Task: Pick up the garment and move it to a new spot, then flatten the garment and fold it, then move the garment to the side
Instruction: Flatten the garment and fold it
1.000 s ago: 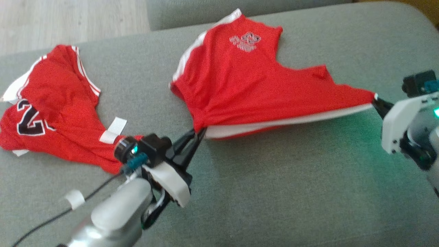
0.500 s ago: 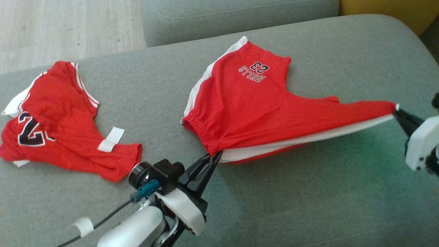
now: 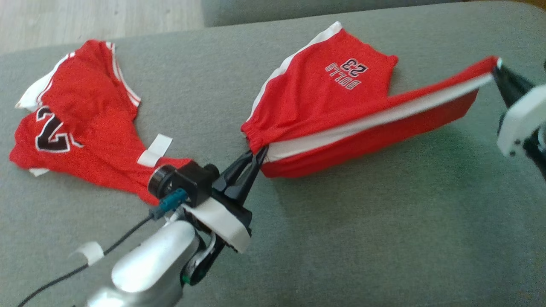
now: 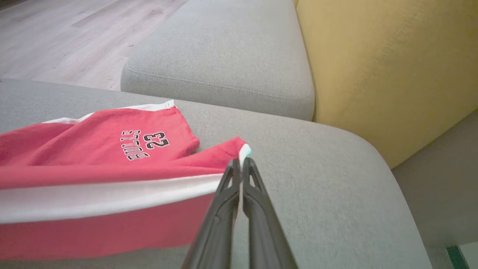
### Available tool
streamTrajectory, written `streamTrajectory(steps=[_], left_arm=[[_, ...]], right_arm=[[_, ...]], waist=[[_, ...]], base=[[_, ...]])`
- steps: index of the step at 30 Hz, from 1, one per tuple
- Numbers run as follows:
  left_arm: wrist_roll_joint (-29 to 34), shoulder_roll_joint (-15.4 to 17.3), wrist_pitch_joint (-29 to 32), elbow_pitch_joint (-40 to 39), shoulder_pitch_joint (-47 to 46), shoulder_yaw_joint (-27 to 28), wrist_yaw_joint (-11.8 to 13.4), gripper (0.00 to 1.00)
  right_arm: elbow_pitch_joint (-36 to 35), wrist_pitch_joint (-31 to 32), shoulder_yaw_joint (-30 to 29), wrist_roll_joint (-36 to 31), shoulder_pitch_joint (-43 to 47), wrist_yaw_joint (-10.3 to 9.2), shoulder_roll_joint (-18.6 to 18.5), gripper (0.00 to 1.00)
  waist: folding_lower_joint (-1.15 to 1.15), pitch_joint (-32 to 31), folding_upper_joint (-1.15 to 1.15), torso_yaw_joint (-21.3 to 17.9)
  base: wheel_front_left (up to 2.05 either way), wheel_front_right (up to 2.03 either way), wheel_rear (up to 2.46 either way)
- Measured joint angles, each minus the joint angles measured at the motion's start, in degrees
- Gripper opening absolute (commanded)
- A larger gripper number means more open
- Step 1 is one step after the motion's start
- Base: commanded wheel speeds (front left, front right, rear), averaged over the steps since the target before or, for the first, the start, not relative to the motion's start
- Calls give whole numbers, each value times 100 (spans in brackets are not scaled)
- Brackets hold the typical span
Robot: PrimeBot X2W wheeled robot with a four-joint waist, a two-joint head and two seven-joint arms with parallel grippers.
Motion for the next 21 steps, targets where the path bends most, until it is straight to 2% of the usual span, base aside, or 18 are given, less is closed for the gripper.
streamTrajectory(steps=[7,21], left_arm=[[-21,-67,70,241,-345,47,-124,0],[-151,-886,24,1311,-1595,188,-454,0]], right_arm=[[522,-10,254,-360,-938,0,271,0],[2209,-582,928,-899,-2856,0,287,0]], waist=[[0,307,0,321],[0,1243,0,1094]], base=[[0,0,0],[0,0,0]])
